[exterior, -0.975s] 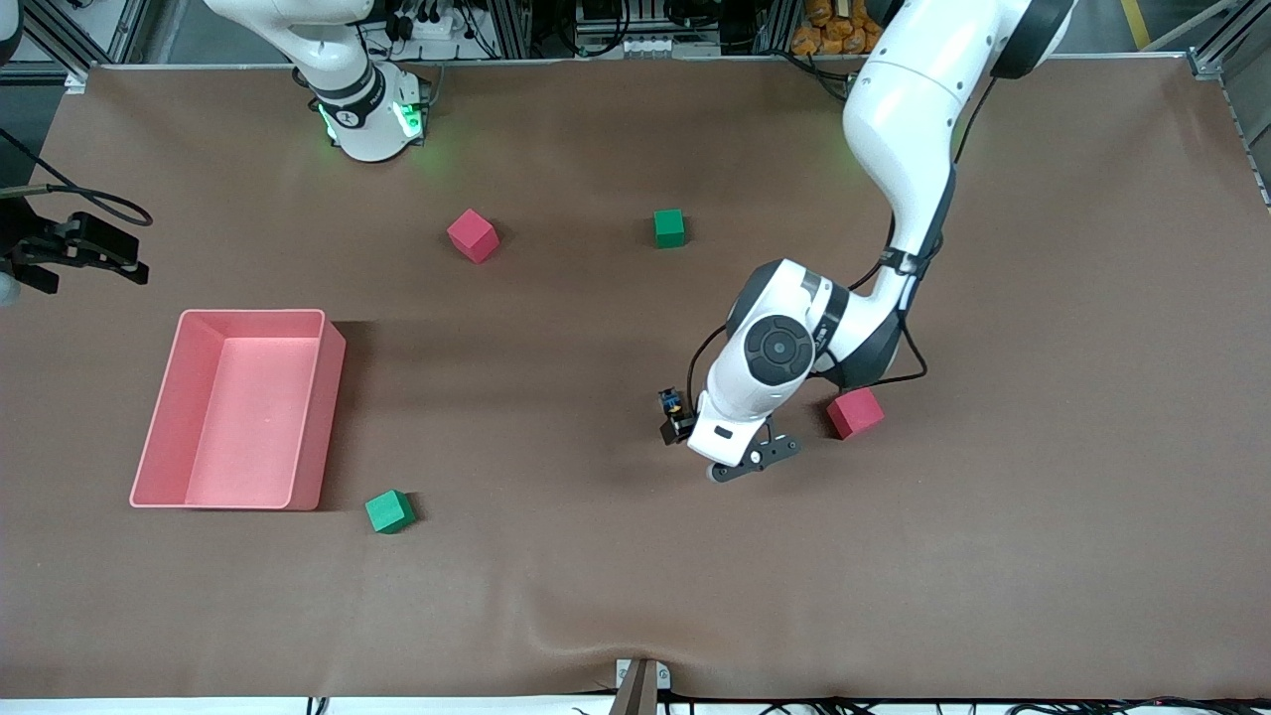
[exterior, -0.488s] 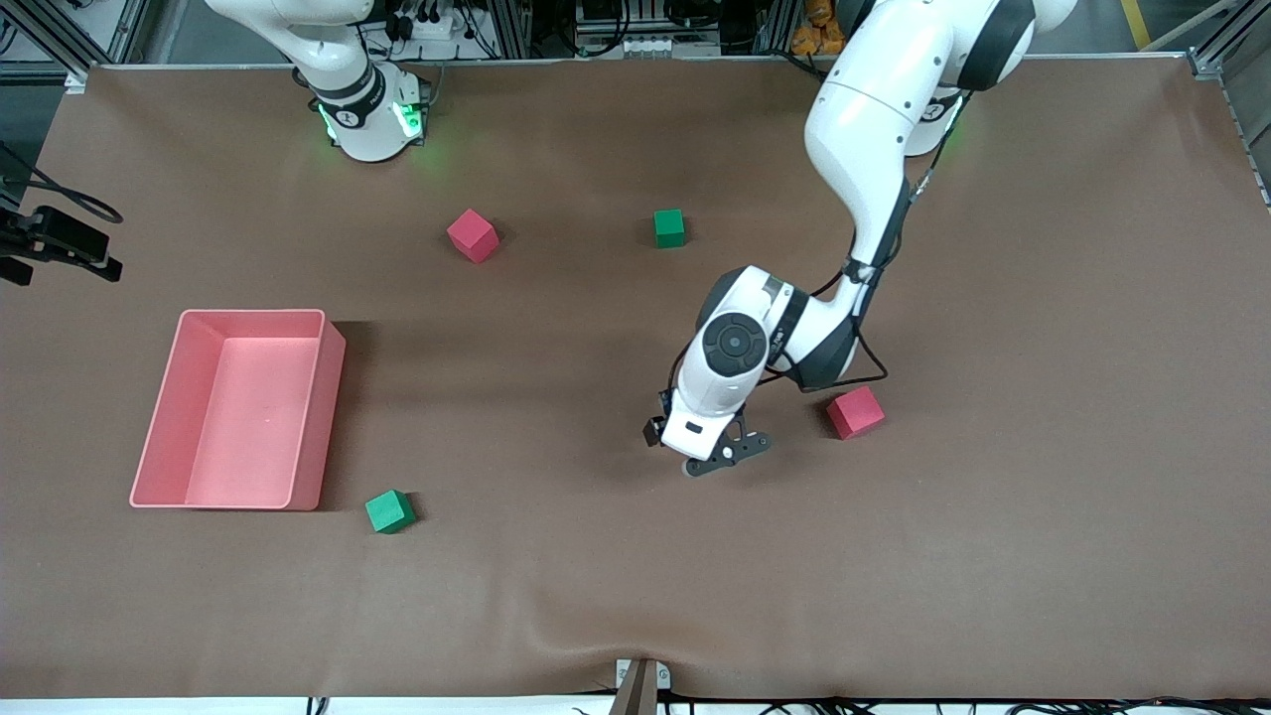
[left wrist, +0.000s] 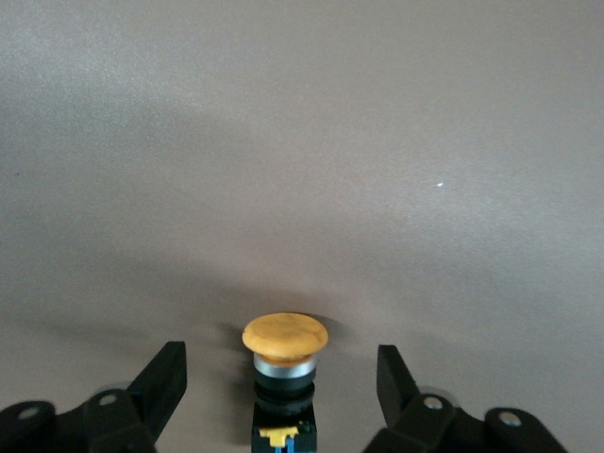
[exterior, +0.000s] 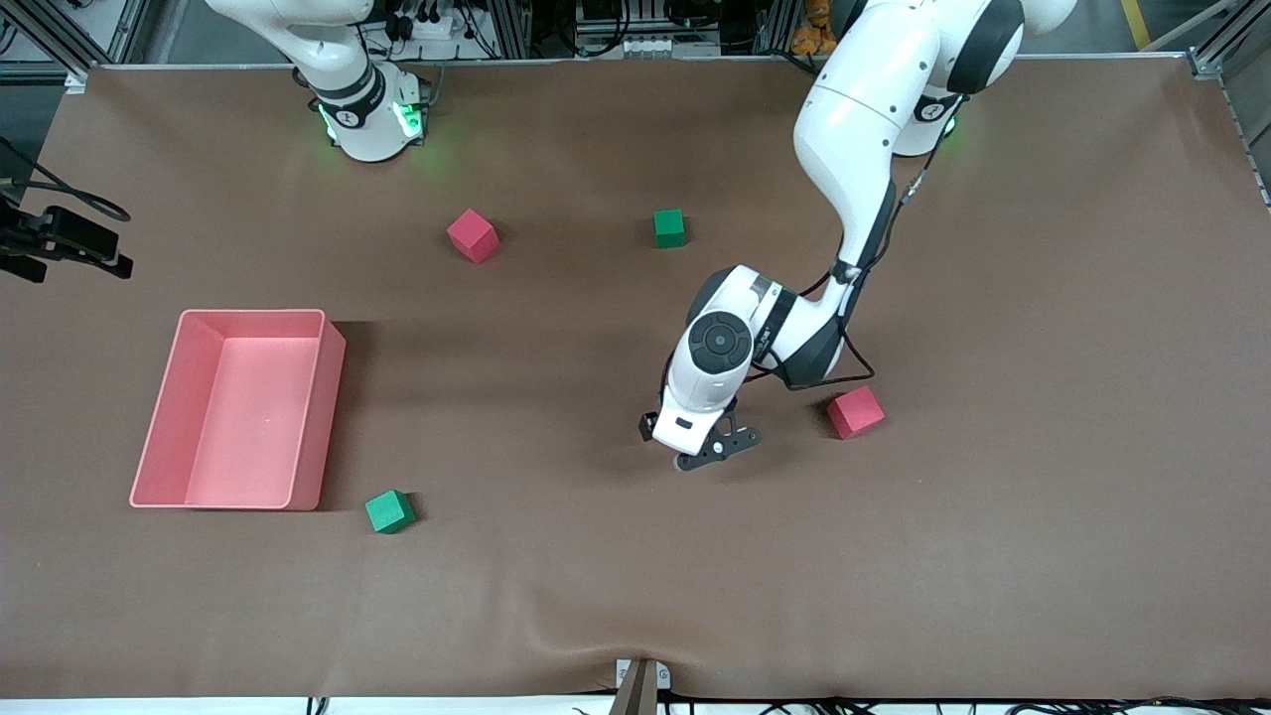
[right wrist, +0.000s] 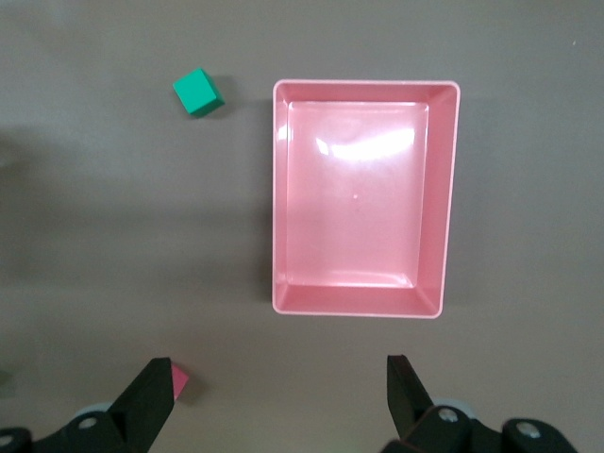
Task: Place and upright button with both arms
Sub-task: 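Close the left gripper around the button body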
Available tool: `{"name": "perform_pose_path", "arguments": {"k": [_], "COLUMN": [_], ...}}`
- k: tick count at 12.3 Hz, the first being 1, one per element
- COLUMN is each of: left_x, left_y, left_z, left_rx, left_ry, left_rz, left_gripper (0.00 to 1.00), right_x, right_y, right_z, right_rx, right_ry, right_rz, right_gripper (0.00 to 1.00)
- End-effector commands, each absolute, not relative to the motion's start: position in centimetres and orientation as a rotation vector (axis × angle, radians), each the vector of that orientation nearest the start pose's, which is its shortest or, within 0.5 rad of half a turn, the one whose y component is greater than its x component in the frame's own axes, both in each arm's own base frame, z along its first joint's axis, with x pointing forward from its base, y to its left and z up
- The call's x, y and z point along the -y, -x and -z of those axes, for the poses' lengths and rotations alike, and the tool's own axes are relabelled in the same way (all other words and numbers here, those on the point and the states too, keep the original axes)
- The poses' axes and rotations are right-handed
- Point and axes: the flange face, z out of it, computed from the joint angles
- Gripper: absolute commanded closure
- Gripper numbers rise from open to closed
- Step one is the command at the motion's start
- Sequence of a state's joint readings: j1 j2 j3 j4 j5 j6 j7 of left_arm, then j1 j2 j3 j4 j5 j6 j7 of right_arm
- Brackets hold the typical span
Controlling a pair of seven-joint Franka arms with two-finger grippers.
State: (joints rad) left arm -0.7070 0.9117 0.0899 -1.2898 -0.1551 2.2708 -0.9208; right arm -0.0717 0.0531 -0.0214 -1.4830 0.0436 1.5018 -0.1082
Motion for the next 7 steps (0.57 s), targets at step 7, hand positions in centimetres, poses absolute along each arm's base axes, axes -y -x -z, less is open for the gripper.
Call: {"name": "perform_pose_path", "arguments": {"k": [7], "left_x": [46.31], "left_y": [-60.12], "left_z": [-18.87], "left_rx": [0.576], "left_ry": [3.171], "left_rz": [0.052], "left_gripper": [0.31], "right_x": [4.69], "right_y": [-56.56], "right_z": [-63.32], "right_rx": [0.01], "right_ry": [3.082], "right_rz": [0.011], "right_gripper": [0.0]}}
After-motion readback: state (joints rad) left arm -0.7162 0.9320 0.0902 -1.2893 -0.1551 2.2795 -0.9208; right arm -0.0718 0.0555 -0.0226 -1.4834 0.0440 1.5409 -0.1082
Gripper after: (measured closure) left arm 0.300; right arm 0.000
